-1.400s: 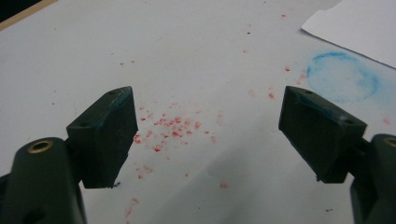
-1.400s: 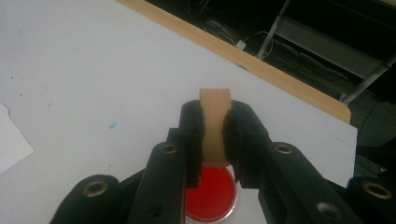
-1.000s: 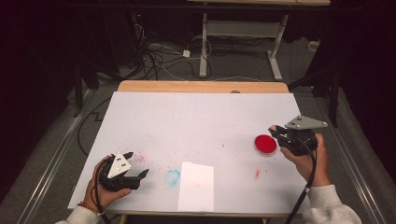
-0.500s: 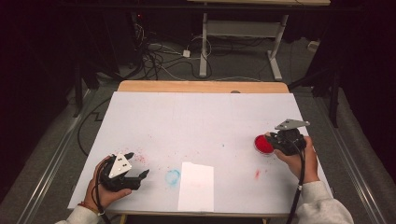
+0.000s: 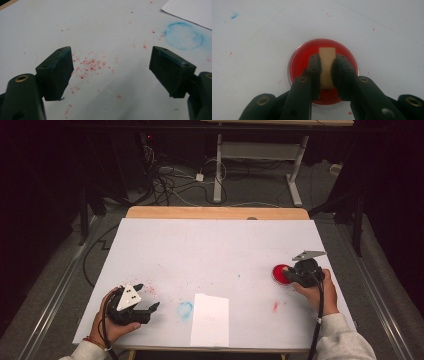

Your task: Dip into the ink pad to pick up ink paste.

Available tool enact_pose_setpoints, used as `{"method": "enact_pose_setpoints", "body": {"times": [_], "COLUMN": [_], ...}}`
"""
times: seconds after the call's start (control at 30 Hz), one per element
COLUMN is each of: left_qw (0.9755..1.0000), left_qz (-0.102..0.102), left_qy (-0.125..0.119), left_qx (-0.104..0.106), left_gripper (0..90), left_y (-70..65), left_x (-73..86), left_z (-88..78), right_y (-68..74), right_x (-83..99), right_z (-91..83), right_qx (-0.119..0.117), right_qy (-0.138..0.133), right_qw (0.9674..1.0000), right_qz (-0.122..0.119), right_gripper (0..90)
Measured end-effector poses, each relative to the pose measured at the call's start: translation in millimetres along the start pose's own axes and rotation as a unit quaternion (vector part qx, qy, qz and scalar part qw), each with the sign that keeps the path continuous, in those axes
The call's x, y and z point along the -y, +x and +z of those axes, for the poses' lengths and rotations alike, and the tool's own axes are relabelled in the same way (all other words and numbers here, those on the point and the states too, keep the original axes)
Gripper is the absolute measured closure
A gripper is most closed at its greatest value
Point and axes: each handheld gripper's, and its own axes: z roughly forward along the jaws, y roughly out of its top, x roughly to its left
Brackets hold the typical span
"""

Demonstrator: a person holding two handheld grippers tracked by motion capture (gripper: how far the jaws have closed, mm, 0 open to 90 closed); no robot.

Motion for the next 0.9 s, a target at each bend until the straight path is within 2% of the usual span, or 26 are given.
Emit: {"method": "enact_pose_setpoints", "body": {"times": [0.43,0.9], "left_qw": [1.0,1.0], "left_qz": [0.0,-0.009], "left_qy": [0.0,0.0], "left_qx": [0.001,-0.001], "left_gripper": [18.8,18.8], "left_y": [-0.1,5.0], "left_x": [0.2,0.6], "left_z": [0.0,0.4], "right_y": [-2.8,-1.6], "right_x": [2.0,2.0], "right_z": [4.1,4.9], "right_qx": [-0.012,-0.008], "right_qy": [0.004,0.007], "right_qw": [0.9998,0.9998], "right_qz": [0.018,0.015], "right_gripper": [76.4,76.3]}}
